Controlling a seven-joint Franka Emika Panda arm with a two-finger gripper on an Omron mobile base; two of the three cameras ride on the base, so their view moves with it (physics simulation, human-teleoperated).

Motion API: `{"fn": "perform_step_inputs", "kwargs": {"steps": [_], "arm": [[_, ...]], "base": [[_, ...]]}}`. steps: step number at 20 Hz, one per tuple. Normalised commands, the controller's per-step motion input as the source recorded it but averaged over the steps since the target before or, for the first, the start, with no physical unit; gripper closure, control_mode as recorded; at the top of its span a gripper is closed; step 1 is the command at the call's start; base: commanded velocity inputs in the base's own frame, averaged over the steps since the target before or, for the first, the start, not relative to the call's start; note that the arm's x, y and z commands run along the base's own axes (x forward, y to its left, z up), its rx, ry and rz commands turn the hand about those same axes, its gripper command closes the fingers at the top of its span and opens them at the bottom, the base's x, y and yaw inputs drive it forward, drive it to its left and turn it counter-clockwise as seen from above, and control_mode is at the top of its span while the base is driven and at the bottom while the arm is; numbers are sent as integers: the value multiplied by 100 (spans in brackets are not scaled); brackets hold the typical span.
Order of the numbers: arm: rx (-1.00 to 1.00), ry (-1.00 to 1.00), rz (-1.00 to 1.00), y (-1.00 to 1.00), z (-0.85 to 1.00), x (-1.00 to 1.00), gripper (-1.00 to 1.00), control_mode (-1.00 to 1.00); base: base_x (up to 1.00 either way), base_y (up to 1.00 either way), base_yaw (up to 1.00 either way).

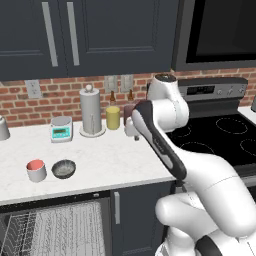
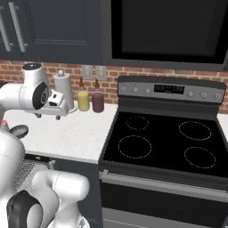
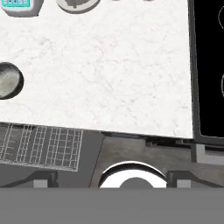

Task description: Pick up the cup and bowl from the counter, place them in the dishwasher, and close the dishwasher door.

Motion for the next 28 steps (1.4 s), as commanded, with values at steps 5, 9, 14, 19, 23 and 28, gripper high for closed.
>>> {"fn": "perform_step_inputs", "kwargs": {"steps": [5,9,14,19,23,28], "arm": [[0,13,-7,100,-39,38,-100,-100],[0,18,-4,100,-36,34,-100,-100],[0,19,0,97,-44,30,-100,-100],[0,19,0,87,-48,34,-100,-100],[0,22,0,83,-51,39,-100,-100],[-1,9,0,33,-12,26,-100,-100]], "base": [[0,0,0],[0,0,0],[0,0,0],[0,0,0],[0,0,0],[0,0,0]]}}
